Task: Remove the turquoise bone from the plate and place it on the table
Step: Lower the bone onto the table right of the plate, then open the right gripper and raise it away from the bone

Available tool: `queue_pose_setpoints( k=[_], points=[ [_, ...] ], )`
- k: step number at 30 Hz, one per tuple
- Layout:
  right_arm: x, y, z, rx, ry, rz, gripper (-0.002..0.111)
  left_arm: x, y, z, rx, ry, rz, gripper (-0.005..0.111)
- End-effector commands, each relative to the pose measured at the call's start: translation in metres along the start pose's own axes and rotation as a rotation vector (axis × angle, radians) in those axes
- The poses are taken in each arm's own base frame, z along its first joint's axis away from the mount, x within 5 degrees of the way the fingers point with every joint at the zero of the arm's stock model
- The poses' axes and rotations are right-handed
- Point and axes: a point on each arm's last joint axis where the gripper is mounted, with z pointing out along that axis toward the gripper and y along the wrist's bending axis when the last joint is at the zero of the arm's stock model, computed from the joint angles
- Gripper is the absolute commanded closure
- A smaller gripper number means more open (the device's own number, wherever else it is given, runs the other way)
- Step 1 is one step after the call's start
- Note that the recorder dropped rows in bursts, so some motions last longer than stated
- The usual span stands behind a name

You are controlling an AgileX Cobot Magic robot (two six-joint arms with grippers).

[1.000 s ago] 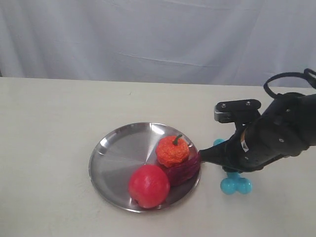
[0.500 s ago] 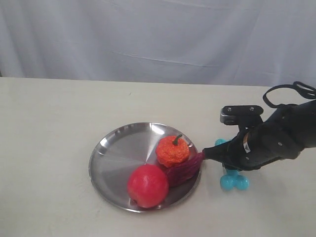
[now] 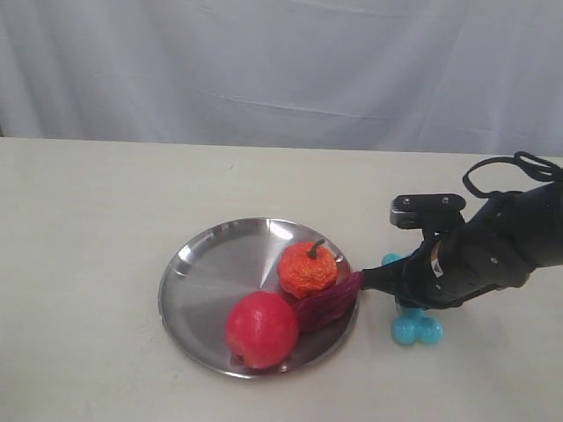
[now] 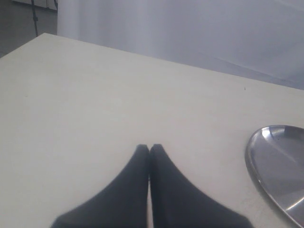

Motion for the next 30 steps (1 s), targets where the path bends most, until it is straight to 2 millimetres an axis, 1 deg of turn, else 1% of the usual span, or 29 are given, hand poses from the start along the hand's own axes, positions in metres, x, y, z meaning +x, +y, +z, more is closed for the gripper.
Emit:
queue_pose_setpoints(
  k=[1, 7, 8, 10, 11, 12, 13, 14, 15, 16, 17, 18, 19, 20, 21, 22, 23, 24, 25, 26, 29, 30],
  points=[
    [0.0, -0.001, 0.003, 0.001, 0.002, -0.002, 0.109, 0.0, 0.0, 0.0, 0.007, -0.003, -0.004, 0.107],
    [0.001, -0.002, 0.002, 0.006, 0.007, 0.027, 0.108, 0.0, 0.0, 0.0, 0.007, -0.003, -0.004, 0.107],
    [0.001, -0.002, 0.002, 0.009, 0.01, 0.027, 0.105, 0.0, 0.0, 0.0, 0.007, -0.003, -0.004, 0.107],
    [0.001, -0.002, 0.002, 0.009, 0.01, 0.027, 0.088, 0.0, 0.0, 0.0, 0.007, -0.003, -0.004, 0.107],
    [0.001, -0.002, 0.002, 0.009, 0.01, 0.027, 0.069, 0.0, 0.0, 0.0, 0.007, -0.003, -0.004, 0.107],
    [0.0, -0.002, 0.001, 0.008, 0.006, 0.029, 0.059, 0.0, 0.0, 0.0, 0.007, -0.003, -0.004, 0.107],
    [-0.002, -0.002, -0.002, 0.004, -0.007, 0.031, 0.044, 0.0, 0.0, 0.0, 0.007, -0.003, -0.004, 0.107],
    [-0.003, -0.001, -0.006, 0.001, -0.019, 0.032, 0.038, 0.0, 0.0, 0.0, 0.007, -0.003, -0.004, 0.107],
    [-0.007, -0.001, -0.013, -0.006, -0.043, 0.035, 0.036, 0.0, 0.0, 0.0, 0.007, -0.003, -0.004, 0.107],
    [-0.01, -0.001, -0.021, -0.011, -0.065, 0.037, 0.036, 0.0, 0.0, 0.0, 0.007, -0.003, -0.004, 0.107],
    [-0.017, -0.002, -0.035, -0.009, -0.098, 0.044, 0.036, 0.0, 0.0, 0.0, 0.007, -0.003, -0.004, 0.107],
    [-0.024, -0.004, -0.053, 0.004, -0.13, 0.052, 0.036, 0.0, 0.0, 0.0, 0.007, -0.003, -0.004, 0.107],
    [-0.028, -0.005, -0.064, 0.012, -0.147, 0.058, 0.036, 0.0, 0.0, 0.0, 0.007, -0.003, -0.004, 0.107],
    [-0.033, -0.008, -0.083, 0.027, -0.176, 0.07, 0.036, 0.0, 0.0, 0.0, 0.007, -0.003, -0.004, 0.107],
    [-0.036, -0.009, -0.095, 0.036, -0.194, 0.077, 0.036, 0.0, 0.0, 0.0, 0.007, -0.003, -0.004, 0.107],
    [-0.04, -0.013, -0.117, 0.051, -0.227, 0.087, 0.036, 0.0, 0.0, 0.0, 0.007, -0.003, -0.004, 0.107],
    [-0.041, -0.015, -0.13, 0.059, -0.246, 0.095, 0.036, 0.0, 0.0, 0.0, 0.007, -0.003, -0.004, 0.107],
    [-0.042, -0.019, -0.153, 0.065, -0.288, 0.11, 0.036, 0.0, 0.0, 0.0, 0.007, -0.003, -0.004, 0.107],
    [-0.041, -0.022, -0.166, 0.068, -0.309, 0.116, 0.037, 0.0, 0.0, 0.0, 0.007, -0.003, -0.004, 0.107],
    [-0.035, -0.028, -0.191, 0.078, -0.341, 0.132, 0.038, 0.0, 0.0, 0.0, 0.007, -0.003, -0.004, 0.107],
    [-0.022, -0.037, -0.224, 0.094, -0.362, 0.173, 0.043, 0.0, 0.0, 0.0, 0.007, -0.003, -0.004, 0.107],
    [-0.016, -0.04, -0.235, 0.094, -0.368, 0.193, 0.046, 0.0, 0.0, 0.0, 0.007, -0.003, -0.004, 0.107]
  ],
)
